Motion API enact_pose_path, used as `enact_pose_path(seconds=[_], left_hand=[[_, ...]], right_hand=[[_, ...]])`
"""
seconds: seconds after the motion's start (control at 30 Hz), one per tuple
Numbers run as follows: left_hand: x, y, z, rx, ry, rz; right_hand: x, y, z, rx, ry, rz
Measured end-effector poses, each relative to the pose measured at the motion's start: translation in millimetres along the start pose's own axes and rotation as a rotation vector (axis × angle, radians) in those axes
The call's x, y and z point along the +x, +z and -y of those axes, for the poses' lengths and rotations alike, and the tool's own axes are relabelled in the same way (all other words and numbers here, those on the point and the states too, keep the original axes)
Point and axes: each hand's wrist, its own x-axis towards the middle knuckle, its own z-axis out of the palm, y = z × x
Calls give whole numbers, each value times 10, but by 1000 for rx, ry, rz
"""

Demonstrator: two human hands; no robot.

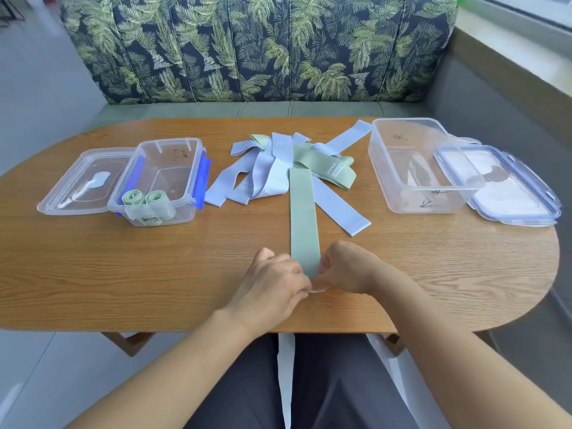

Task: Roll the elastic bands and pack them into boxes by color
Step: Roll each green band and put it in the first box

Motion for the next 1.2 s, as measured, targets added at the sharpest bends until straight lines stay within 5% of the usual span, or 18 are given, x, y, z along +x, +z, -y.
enact_pose_path(seconds=[0.13,0.23,0.57,0.77,1.2], left_hand=[[8,6,-19,-216,-251,46],[37,21,-5,-279,-364,107],[46,10,14,-263,-335,102],[32,45,98,-225,-210,65],[151,-6,112,-244,-349,98]], right_hand=[[-63,60,-103,151,-67,-68],[-178,189,-243,380,-173,-270],[-238,515,-320,17,-461,-561],[-240,429,-268,-71,-440,-464],[-25,39,-50,244,86,-61]])
